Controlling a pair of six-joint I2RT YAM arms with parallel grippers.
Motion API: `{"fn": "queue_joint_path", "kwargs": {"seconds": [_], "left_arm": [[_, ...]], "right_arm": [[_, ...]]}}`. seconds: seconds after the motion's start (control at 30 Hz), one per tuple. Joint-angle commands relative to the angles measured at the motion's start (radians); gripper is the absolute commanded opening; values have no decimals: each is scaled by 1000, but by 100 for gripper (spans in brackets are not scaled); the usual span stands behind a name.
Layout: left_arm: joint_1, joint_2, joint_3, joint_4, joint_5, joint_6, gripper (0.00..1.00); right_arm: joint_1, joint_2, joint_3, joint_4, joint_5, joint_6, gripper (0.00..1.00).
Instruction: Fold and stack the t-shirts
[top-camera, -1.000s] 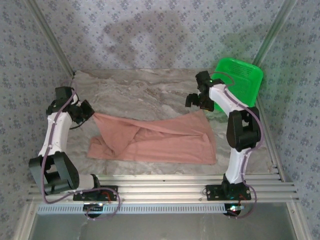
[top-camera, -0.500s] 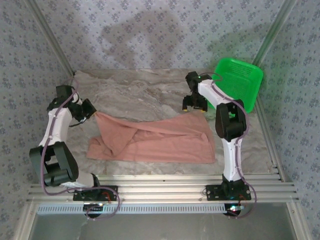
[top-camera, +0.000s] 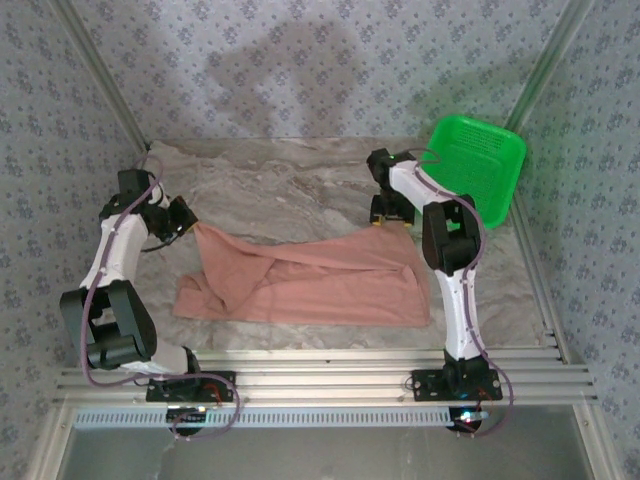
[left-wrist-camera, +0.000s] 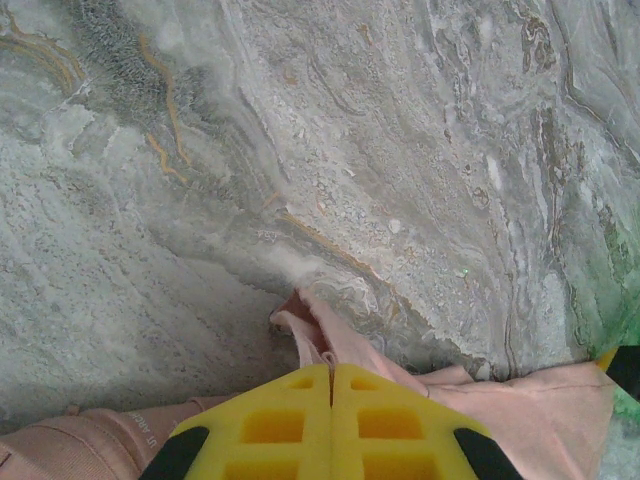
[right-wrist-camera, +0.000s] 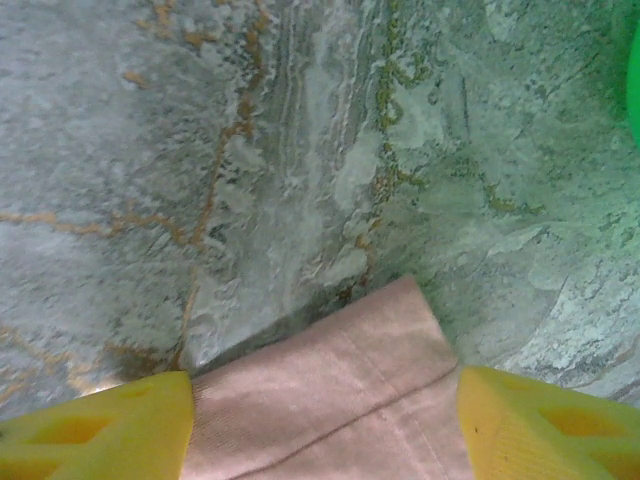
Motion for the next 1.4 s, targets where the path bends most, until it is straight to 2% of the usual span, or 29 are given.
{"fn": "queue_joint_path", "kwargs": {"seconds": [0.0,0.23,0.3,0.63,0.73,1.17,1.37], "left_arm": [[-2,-25,-8,1,8,19,0],[0,-31,-8,-6,-7,24,0],[-1,-31,-4,-9,-8,26,0],[0,-6,35,-13,-1,32,0],[-2,11,66,-12,10,36,0],[-40,173,363,-10,8,109,0],[-63,297,531,-81,-21,214,0]], "right_arm": [[8,28,29,-15,54,31,69],[13,73,44,-28,58,38,59],[6,77,35,-23,48,42,54],[-22,61,-11,25,37,40,9],[-29,33,-10,53,43,31,0],[-25,-104,13,182,72,-39,0],[-37,-109,12,209,70,-48,0]]}}
